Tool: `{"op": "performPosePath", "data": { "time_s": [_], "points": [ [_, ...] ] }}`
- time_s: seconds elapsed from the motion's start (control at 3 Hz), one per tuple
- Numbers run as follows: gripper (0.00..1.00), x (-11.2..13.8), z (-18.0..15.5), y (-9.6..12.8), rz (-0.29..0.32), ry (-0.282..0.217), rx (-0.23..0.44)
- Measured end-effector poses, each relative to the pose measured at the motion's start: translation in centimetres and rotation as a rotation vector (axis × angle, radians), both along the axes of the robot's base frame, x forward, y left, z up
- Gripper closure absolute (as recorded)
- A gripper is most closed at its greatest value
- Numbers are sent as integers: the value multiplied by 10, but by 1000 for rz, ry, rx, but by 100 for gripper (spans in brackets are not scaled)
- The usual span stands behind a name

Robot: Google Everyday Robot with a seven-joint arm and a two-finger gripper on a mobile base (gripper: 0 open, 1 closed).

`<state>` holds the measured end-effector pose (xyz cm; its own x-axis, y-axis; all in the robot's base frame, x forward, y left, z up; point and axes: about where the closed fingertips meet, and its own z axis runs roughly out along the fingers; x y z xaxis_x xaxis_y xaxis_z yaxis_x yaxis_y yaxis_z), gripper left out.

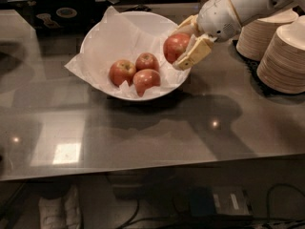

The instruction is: Pick apple from white bowl

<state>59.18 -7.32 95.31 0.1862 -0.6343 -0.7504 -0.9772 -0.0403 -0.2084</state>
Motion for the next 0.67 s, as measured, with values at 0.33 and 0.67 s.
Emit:
{"op": "performPosePath", "data": {
  "time_s": [0.33, 0.67],
  "points": [
    [100, -18, 34, 10, 68, -62, -2],
    [100, -35, 62, 18, 106, -124, -25]
  ]
}}
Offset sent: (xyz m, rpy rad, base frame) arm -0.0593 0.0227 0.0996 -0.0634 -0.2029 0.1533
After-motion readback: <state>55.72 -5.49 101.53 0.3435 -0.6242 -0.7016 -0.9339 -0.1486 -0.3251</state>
